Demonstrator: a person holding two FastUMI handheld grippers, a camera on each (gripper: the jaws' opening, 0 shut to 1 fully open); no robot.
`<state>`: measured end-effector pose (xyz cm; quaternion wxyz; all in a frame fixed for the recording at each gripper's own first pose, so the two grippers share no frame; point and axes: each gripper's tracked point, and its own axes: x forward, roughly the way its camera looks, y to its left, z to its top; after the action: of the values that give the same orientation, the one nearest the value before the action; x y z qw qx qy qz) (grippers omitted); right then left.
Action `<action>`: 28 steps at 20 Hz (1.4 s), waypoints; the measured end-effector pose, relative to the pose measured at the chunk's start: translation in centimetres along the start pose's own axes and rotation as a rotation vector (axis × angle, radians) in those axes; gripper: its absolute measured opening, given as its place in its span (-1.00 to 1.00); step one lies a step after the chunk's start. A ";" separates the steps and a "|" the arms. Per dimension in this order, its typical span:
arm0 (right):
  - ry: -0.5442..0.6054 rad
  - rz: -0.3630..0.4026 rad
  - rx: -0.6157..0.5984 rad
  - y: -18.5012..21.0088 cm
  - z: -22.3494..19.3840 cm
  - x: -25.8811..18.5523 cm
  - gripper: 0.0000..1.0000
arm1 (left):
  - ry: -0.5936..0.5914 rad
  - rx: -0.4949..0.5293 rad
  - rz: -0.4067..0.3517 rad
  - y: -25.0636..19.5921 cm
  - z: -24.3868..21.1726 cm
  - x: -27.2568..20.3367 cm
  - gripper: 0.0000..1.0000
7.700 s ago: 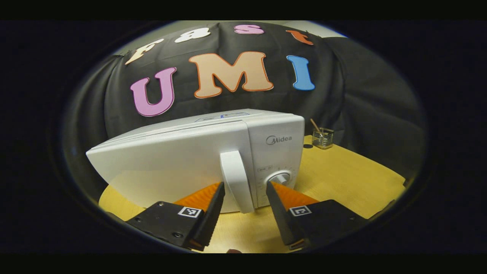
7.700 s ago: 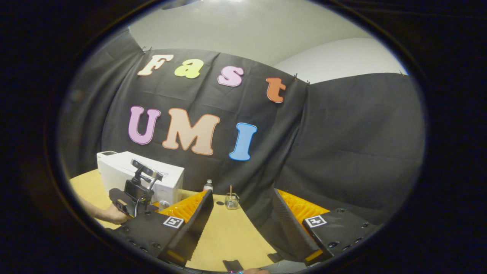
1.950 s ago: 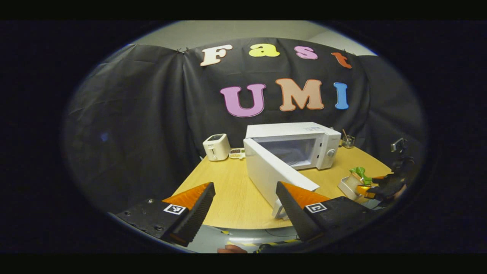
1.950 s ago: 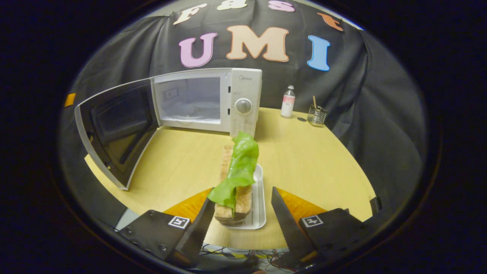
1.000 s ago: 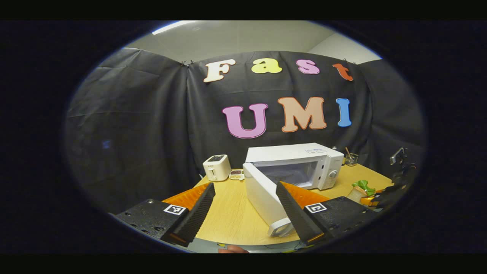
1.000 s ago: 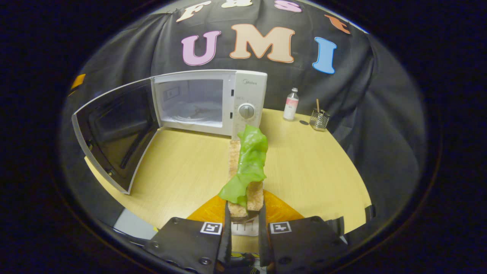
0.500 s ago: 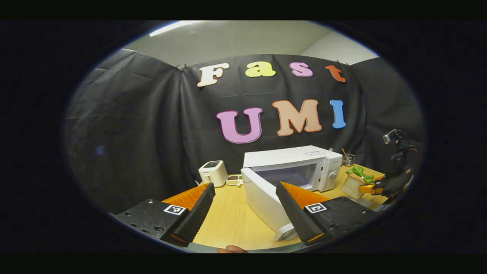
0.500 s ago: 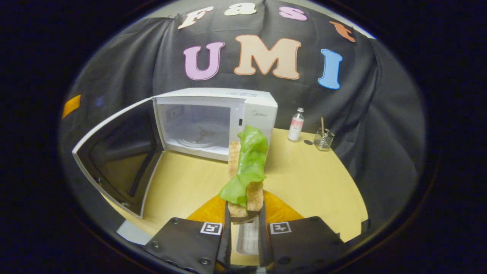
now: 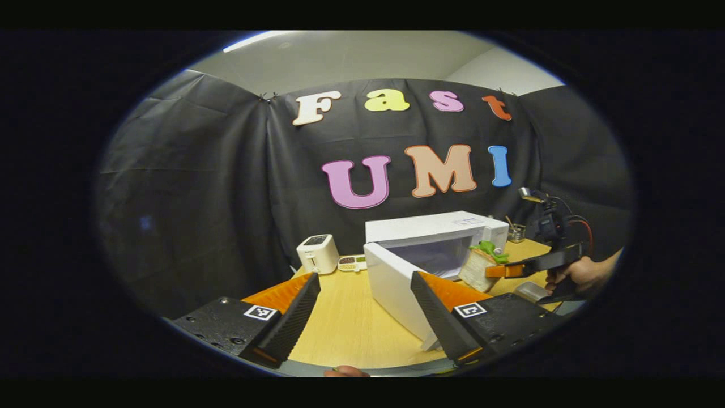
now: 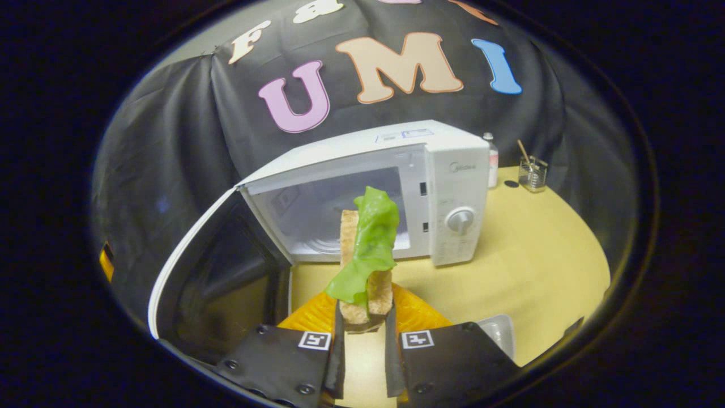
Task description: Open the microwave oven with the left hand, put the food in, and close the microwave oven.
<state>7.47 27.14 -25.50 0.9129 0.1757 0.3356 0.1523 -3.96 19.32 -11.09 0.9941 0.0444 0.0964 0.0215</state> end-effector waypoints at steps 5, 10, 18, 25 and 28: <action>0.058 0.019 0.222 3.1 -0.5 4.2 -0.39 | 0.018 -0.043 0.023 1.8 -0.9 -0.6 0.95; 0.106 0.009 0.439 4.3 -0.3 9.0 -0.48 | 0.055 -0.044 0.043 3.3 -2.6 -1.1 1.00; 0.057 -0.025 0.868 3.9 1.1 14.0 -0.48 | 0.069 -0.039 0.067 4.1 -2.7 -0.6 1.00; 0.005 -0.012 1.183 3.7 1.8 17.0 -0.40 | 0.099 -0.033 0.059 4.0 -3.6 0.1 1.00; -0.036 -0.023 1.236 3.0 2.4 18.0 -0.40 | 0.101 -0.036 0.080 4.8 -3.7 -0.1 1.00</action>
<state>21.70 36.38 -32.59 0.6492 0.6712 0.3481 -0.0830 -4.93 24.36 -14.20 0.9870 0.0290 0.1442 0.0653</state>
